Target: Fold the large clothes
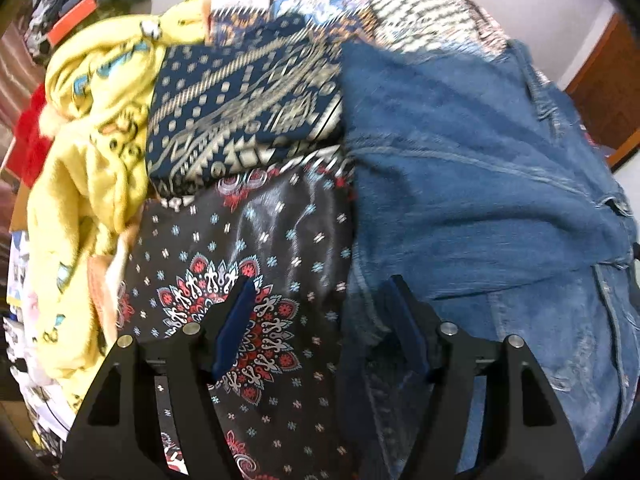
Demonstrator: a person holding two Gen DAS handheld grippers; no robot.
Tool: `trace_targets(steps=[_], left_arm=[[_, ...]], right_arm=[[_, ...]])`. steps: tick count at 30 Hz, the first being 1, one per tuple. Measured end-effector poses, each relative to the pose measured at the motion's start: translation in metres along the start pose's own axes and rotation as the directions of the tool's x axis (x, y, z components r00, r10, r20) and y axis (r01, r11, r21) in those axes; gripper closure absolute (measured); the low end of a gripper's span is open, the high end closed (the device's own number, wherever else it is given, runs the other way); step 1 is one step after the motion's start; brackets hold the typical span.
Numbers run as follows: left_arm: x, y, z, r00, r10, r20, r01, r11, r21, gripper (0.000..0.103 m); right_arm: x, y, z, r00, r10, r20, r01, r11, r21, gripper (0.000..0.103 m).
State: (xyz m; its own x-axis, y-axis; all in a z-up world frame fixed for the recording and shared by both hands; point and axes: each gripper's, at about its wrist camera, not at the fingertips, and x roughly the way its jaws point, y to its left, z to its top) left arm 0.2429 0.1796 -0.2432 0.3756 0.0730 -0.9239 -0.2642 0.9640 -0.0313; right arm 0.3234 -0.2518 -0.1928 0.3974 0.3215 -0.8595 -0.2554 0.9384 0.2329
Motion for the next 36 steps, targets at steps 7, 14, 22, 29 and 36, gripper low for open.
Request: trace_targets(steps=[7,14,22,29,36], left_arm=[[-0.049,-0.047,0.023,0.991,-0.043,0.126,0.03,0.994,0.11,0.036],[-0.072,-0.108,0.046,0.964,-0.151,0.219,0.111,0.976,0.188,0.015],[-0.063,-0.155,0.046,0.95,-0.247,0.192,0.204,0.955,0.216,0.013],[-0.044,-0.159,0.033,0.958,-0.266,0.111,0.243,0.953,0.182,0.013],[-0.032,-0.138,0.021,0.972,-0.222,0.073,0.211,0.969,0.132,0.013]], right_arm=[[-0.033,-0.032,-0.005,0.997,-0.067,0.033,0.066,0.997,0.039,0.071],[-0.079,-0.095,-0.012,0.985,-0.072,0.155,0.025,0.959,0.283,0.024],[-0.05,-0.155,-0.045,0.998,-0.005,0.062,-0.028,0.854,0.519,0.024],[0.009,-0.192,-0.089,0.986,0.166,0.007,-0.122,0.698,0.706,0.024],[0.027,-0.217,-0.083,0.987,0.147,0.059,-0.138,0.613,0.778,0.024]])
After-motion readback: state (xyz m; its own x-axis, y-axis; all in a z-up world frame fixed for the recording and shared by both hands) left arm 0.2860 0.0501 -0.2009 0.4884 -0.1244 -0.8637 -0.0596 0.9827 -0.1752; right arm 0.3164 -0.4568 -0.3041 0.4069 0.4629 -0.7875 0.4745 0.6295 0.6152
